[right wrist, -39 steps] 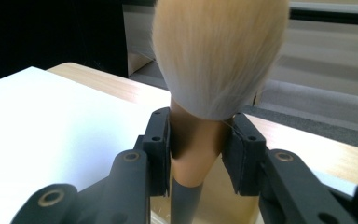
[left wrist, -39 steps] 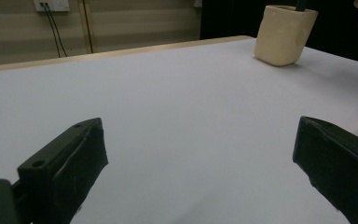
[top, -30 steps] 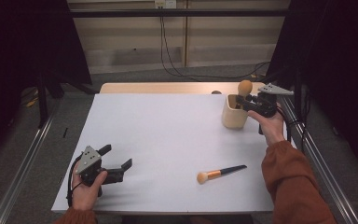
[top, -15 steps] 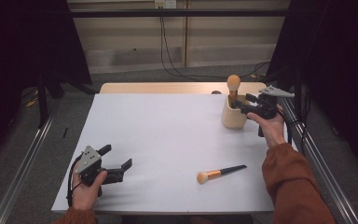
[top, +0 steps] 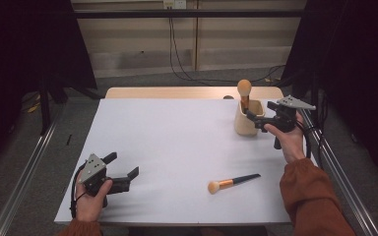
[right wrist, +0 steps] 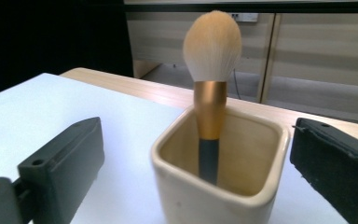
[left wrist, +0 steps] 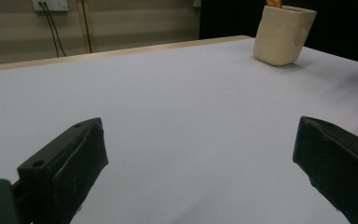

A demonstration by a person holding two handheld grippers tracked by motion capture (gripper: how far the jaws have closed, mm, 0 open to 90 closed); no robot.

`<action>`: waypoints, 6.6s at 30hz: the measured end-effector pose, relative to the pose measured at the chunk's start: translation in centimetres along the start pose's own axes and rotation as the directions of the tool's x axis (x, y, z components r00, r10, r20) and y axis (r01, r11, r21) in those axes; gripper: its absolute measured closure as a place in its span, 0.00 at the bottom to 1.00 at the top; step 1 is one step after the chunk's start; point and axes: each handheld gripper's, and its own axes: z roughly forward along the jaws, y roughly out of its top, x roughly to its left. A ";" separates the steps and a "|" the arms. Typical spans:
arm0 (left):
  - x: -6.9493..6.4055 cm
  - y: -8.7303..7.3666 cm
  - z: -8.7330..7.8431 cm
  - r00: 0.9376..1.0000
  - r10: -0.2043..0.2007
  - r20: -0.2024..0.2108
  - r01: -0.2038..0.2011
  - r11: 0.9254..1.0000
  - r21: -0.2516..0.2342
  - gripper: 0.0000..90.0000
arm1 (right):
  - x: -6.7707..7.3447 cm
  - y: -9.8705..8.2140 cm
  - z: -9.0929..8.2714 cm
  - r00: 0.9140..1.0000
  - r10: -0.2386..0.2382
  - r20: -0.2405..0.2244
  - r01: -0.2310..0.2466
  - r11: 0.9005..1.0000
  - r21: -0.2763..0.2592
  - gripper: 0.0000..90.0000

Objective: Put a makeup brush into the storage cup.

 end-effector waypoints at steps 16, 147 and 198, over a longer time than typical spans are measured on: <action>0.0 0.0 -0.6 1.000 -0.009 0.005 0.009 1.000 -0.010 0.03 | 2.4 -2.1 -3.5 0.998 -0.018 -0.059 0.016 0.999 -0.033 0.00; -0.8 0.0 -0.6 1.000 -0.002 0.015 0.002 1.000 -0.012 0.03 | 8.3 -4.3 -4.6 0.909 -0.130 -0.396 0.279 0.895 0.347 0.04; -0.9 -0.2 -0.8 1.000 0.018 0.014 -0.018 1.000 0.009 0.03 | 13.8 -4.8 0.4 0.675 -0.230 -0.701 0.719 0.418 0.556 0.24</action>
